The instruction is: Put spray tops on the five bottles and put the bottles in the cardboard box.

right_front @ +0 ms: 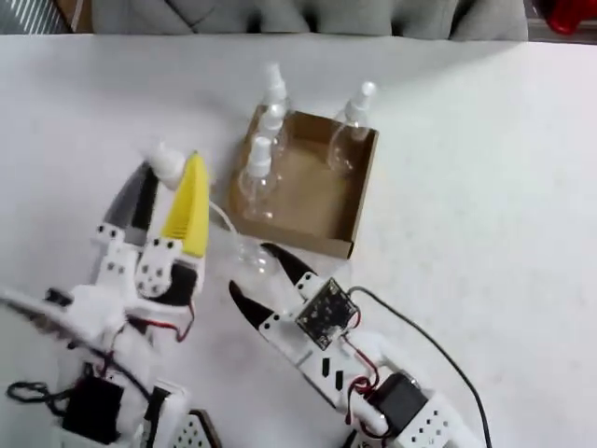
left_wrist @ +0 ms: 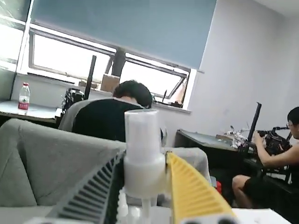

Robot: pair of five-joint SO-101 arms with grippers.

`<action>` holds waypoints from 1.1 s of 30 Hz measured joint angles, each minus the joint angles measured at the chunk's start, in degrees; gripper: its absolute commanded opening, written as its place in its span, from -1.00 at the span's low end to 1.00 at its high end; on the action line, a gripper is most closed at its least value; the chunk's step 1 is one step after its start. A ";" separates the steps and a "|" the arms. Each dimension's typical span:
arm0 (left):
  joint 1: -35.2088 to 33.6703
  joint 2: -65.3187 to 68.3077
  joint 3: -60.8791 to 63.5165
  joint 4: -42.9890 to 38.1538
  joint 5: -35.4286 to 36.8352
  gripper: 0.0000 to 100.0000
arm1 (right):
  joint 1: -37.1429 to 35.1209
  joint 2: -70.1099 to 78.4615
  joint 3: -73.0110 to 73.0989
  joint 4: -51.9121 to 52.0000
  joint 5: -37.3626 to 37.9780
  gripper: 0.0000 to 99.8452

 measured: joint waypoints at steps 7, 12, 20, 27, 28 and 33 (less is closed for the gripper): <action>4.57 0.79 5.71 0.00 0.26 -0.96 | 0.18 0.00 0.00 0.00 0.00 -0.97; 5.27 -0.26 6.33 2.90 0.26 -0.96 | 0.18 0.00 0.00 0.00 0.00 -0.97; 8.88 0.18 6.33 16.79 0.35 -0.95 | 0.18 0.00 0.00 0.00 0.00 -0.97; 10.37 -0.35 6.24 21.19 0.35 -0.95 | 0.18 0.09 0.00 0.00 0.00 -0.97; 10.46 -0.44 6.24 21.63 0.35 -0.95 | 0.09 0.09 0.00 0.00 0.00 -0.97; 12.92 -0.79 6.24 24.53 0.26 -0.95 | 0.18 0.09 0.00 0.00 0.00 -0.97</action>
